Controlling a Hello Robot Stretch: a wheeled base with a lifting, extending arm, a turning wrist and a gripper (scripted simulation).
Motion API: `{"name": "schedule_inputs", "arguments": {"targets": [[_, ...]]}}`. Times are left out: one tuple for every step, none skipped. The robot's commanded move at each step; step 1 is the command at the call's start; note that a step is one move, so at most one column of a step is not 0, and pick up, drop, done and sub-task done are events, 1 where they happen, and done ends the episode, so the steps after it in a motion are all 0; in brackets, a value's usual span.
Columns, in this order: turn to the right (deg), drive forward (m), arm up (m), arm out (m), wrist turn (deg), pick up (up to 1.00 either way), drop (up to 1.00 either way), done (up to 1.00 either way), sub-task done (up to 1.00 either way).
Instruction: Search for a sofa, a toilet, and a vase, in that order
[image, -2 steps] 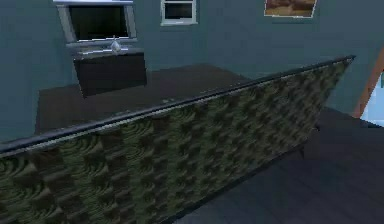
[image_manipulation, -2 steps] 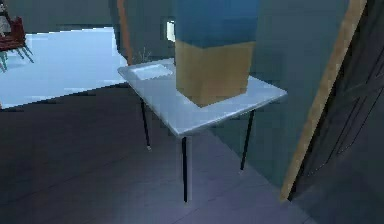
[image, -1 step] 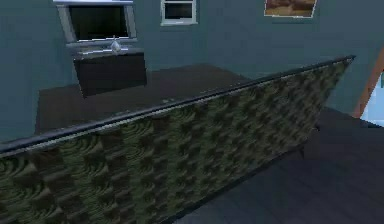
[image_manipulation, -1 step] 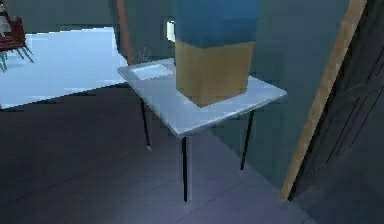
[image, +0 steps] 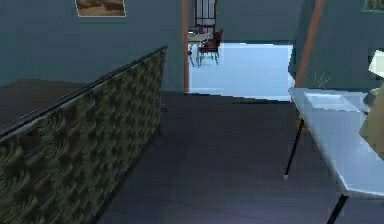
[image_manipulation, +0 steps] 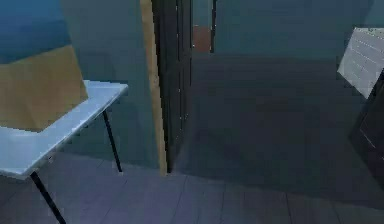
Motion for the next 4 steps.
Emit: {"name": "schedule_inputs", "arguments": {"targets": [[45.0, 0.0, 0.0, 0.0, 0.0, 0.0, 0.0, 0.0, 0.0], [45.0, 0.0, 0.0, 0.0, 0.0, 0.0, 0.0, 0.0, 0.0], [27.0, 0.0, 0.0, 0.0, 0.0, 0.0, 0.0, 0.0, 0.0], [0.0, 1.0, 0.0, 0.0, 0.0, 0.0, 0.0, 0.0, 0.0]]}}
